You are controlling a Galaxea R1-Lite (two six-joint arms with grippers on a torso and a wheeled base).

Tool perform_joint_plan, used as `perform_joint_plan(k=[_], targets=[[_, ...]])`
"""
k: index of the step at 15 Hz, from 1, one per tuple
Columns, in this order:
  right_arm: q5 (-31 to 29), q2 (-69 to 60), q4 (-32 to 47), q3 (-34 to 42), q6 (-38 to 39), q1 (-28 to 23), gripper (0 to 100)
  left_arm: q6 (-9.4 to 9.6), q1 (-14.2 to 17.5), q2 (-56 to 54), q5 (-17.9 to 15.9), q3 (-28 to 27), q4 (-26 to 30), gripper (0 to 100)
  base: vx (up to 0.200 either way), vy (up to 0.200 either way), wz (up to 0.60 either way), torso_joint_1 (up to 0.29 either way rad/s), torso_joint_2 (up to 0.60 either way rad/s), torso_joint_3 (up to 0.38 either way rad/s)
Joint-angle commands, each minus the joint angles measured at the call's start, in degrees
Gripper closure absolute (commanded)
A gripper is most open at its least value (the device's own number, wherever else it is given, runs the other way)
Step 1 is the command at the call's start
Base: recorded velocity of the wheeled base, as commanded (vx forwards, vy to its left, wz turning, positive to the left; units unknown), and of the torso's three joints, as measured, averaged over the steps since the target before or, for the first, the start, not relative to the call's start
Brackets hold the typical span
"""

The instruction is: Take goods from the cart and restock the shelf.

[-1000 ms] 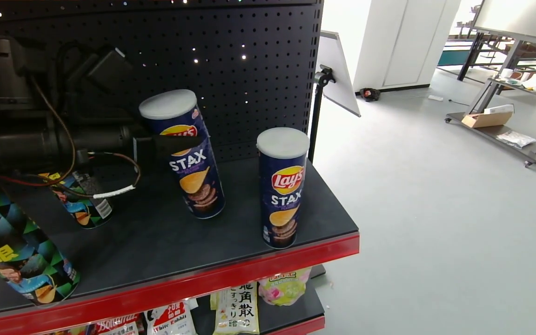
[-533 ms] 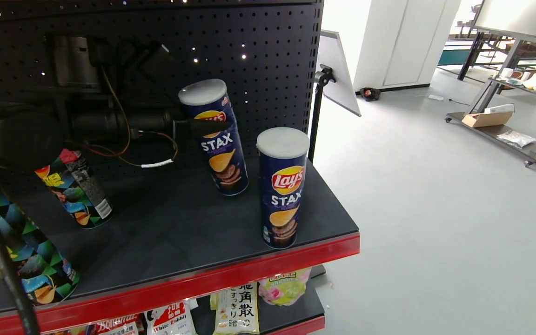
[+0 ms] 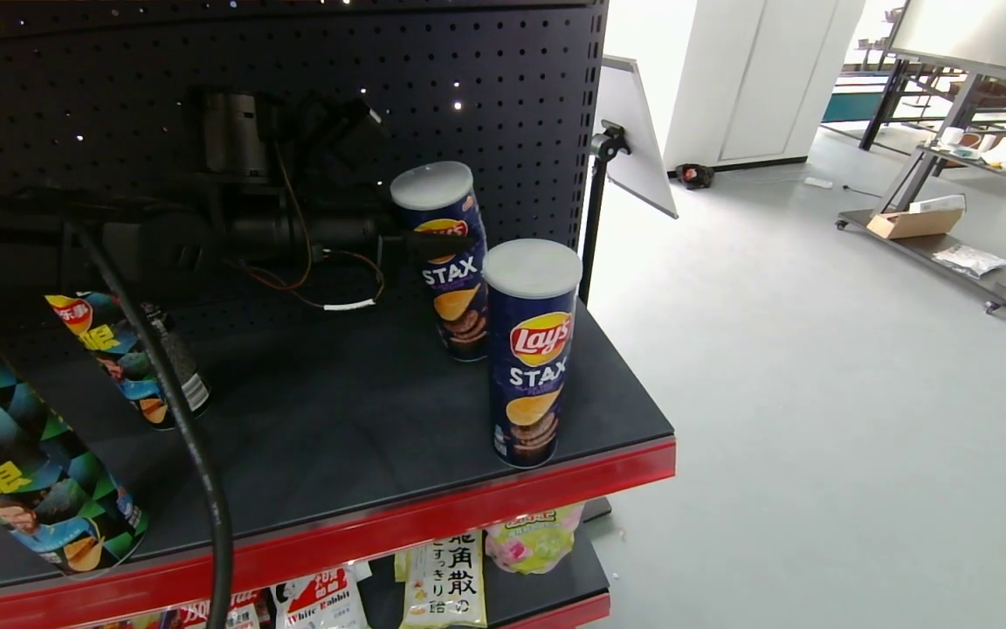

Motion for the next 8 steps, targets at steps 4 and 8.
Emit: perform_joint_plan(k=[4,8], targets=[[0.02,0.07,-0.01,0.0,-0.02,0.04,0,0.41,-0.8,2.32,-0.01,-2.04,-0.04,100,0.0,0.0,0.0,0.0,0.0,0.0],[0.02,0.07,-0.01,0.0,-0.02,0.04,0,2.16,-0.8,2.32,-0.01,-1.87,0.05,100,0.0,0.0,0.0,0.0,0.0,0.0]])
